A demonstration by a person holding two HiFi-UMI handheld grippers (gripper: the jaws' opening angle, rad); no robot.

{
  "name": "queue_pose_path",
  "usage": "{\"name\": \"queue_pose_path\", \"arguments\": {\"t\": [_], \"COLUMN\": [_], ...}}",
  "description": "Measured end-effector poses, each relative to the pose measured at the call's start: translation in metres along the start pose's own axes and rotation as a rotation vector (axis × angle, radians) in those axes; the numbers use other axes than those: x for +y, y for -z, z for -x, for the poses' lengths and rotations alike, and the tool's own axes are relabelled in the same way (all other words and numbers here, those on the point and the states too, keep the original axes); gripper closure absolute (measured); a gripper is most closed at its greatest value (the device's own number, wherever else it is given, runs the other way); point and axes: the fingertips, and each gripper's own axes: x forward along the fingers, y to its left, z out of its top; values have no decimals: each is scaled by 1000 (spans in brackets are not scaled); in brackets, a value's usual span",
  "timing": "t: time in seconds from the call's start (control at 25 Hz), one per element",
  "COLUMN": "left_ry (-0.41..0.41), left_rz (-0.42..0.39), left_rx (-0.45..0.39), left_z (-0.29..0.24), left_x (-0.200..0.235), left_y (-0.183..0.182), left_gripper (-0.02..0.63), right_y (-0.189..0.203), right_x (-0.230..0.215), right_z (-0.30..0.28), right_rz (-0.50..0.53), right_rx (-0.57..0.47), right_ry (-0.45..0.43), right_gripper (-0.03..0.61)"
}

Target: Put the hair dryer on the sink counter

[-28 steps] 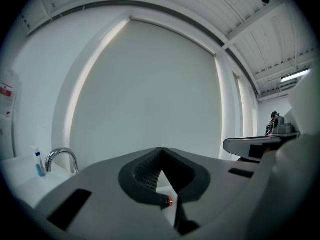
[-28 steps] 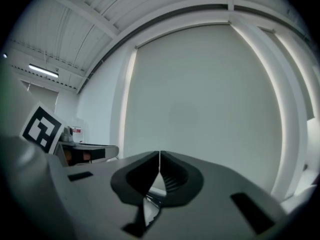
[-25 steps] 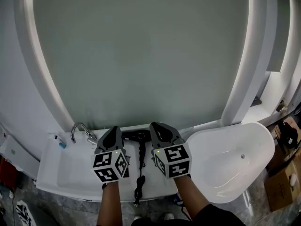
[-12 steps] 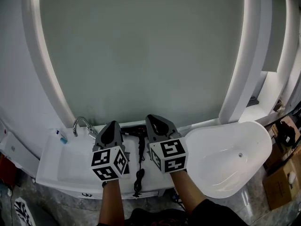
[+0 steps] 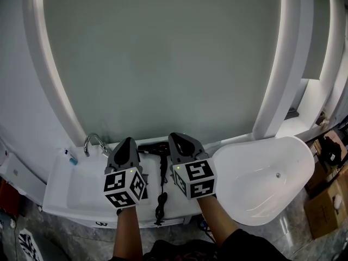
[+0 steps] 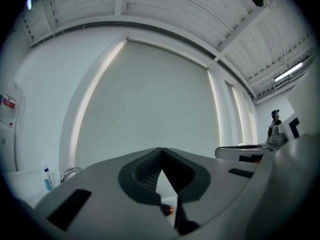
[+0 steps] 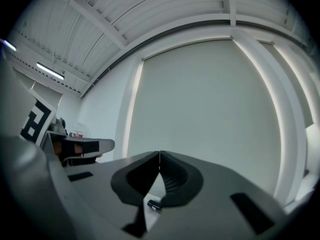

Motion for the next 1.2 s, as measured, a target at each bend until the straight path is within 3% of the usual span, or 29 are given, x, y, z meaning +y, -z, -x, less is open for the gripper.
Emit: {"name": "queue_pose_path", "arguments": {"t": [0.8,1.2], "left_ry": [11,10], "left_rz": [-57,-36], "left_rx": [3,11], "left_z": [-6,-9], "left_x": [-5,1], "left_y": [2,8], "left_gripper": [604,604], "right_y": [3,9], "right_x": [-1,-5], "right_z": [-4,-8], "right_rz": [18,16], "right_rx": [15,28], "right_ry": [4,13], "right_gripper": [557,558]}}
